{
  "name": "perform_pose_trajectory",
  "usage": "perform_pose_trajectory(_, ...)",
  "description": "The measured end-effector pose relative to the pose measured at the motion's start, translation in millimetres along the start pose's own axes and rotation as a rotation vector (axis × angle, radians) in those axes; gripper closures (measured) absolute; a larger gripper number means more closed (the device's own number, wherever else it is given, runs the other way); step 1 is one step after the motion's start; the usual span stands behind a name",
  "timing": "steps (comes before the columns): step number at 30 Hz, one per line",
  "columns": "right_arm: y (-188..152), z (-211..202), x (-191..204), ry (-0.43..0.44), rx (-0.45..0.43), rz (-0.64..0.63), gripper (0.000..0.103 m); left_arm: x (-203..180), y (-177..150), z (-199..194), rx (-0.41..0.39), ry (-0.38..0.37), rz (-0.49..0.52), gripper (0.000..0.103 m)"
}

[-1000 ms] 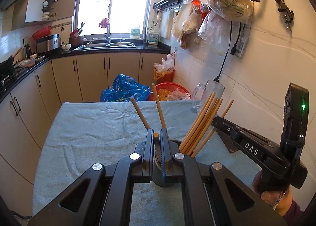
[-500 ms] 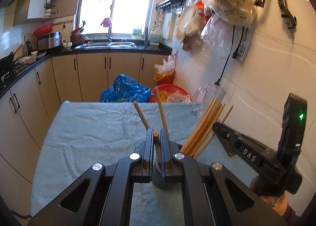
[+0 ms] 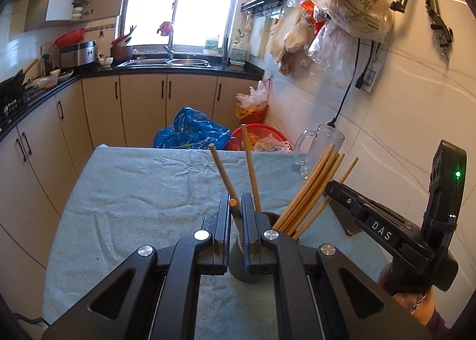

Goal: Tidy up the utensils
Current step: 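Open both tools and pull them back from the black holder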

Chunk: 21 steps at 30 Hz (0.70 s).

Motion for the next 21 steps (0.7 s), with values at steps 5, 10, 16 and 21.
perform_pose_trajectory(5, 8.0, -11.0, -2.2, -0.018, -0.031, -0.002, 0.051, 2.0, 4.8, -16.7, -0.016, 0.009, -0.013, 0.08)
perform_pose_trajectory(10, 16.4, -27.9, 1.0, -0.021, -0.042, -0.005, 0.051, 0.2, 11.5, -45.2, -0.051, 0.015, -0.022, 0.065)
perform_pose_trajectory(16, 17.8, -54.5, 8.1, -0.021, -0.039, -0.021, 0.044, 0.2, 10.3, -83.1, -0.079, 0.045, -0.018, 0.047)
perform_pose_trajectory(21, -1.1, -78.8, 9.5, -0.03, -0.011, -0.018, 0.035, 10.4, -12.9, -112.6, -0.087, 0.109, -0.046, 0.025)
Point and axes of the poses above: each gripper's, at about its wrist camera, not at the fingertips, and z roughly the way its jaws point, x to its left, y to its top, the point moved 10 cm from there along z, roughly the way its jaws point, and after that the axes turned 9 degrees about -x, right-handed, at the moved point
